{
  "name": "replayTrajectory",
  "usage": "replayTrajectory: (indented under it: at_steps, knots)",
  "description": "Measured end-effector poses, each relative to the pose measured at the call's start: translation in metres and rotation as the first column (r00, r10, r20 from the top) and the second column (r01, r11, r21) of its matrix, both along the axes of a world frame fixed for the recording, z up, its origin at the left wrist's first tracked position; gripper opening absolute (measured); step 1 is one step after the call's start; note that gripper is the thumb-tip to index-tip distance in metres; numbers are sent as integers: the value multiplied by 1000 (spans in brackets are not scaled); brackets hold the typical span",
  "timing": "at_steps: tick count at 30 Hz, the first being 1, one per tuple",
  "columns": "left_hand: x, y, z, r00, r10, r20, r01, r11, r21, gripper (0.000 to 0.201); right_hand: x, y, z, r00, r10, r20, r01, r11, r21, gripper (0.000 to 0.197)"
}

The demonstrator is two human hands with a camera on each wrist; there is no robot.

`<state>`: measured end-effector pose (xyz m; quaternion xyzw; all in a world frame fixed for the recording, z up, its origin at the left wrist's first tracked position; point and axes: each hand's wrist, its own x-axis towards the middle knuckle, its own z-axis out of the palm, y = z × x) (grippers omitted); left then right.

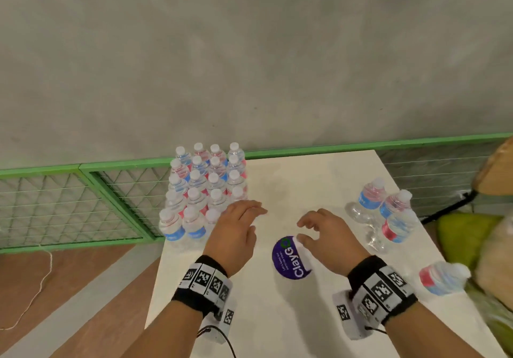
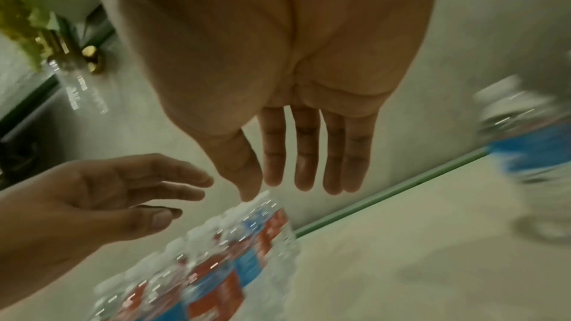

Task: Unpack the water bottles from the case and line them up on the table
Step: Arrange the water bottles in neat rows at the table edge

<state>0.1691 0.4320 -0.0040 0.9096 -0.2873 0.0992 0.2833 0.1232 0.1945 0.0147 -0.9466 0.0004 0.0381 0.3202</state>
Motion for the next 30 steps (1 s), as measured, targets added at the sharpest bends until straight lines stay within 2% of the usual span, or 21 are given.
replayTrajectory:
  at_steps: [4, 6, 8, 11, 13, 16, 18, 20, 24, 28, 30]
  knots:
    - [-9, -90, 1, 953, -302, -38, 301, 953, -15, 35, -48, -98, 14, 968, -244, 62, 250, 961, -119, 17]
    - [-11, -141, 0, 921, -380, -80, 383, 924, 17, 32, -69, -145, 21, 925, -370, 82, 379, 908, -178, 17]
    - [-13, -192, 2, 895, -423, -142, 433, 900, 48, 32, -89, -185, 24, 888, -459, 40, 455, 861, -229, 27]
    - [-13, -260, 5, 859, -459, -227, 483, 874, 59, 48, -115, -217, 19, 879, -466, -97, 424, 859, -287, 45]
    - [-12, -297, 4, 853, -438, -282, 474, 877, 71, 61, -127, -222, 13, 883, -435, -174, 384, 885, -264, 51]
    - [-12, -332, -1, 875, -363, -320, 437, 876, 202, 69, -136, -222, 1, 894, -405, -190, 370, 909, -193, 56]
    - [-9, -342, -9, 895, -312, -319, 410, 857, 312, 70, -139, -222, -5, 903, -394, -174, 368, 915, -163, 57]
    - [-5, -343, -18, 897, -303, -323, 408, 849, 337, 68, -139, -221, -9, 906, -391, -162, 365, 915, -169, 55]
    - [-5, -328, -21, 851, -354, -388, 460, 859, 226, 51, -136, -218, -10, 902, -396, -169, 353, 905, -237, 45]
    - [-16, -291, -12, 746, -440, -500, 564, 817, 123, 35, -130, -213, -8, 917, -368, -153, 324, 912, -253, 35]
    - [-23, -264, -11, 752, -424, -505, 523, 849, 66, 32, -126, -205, -5, 930, -333, -152, 289, 922, -257, 30]
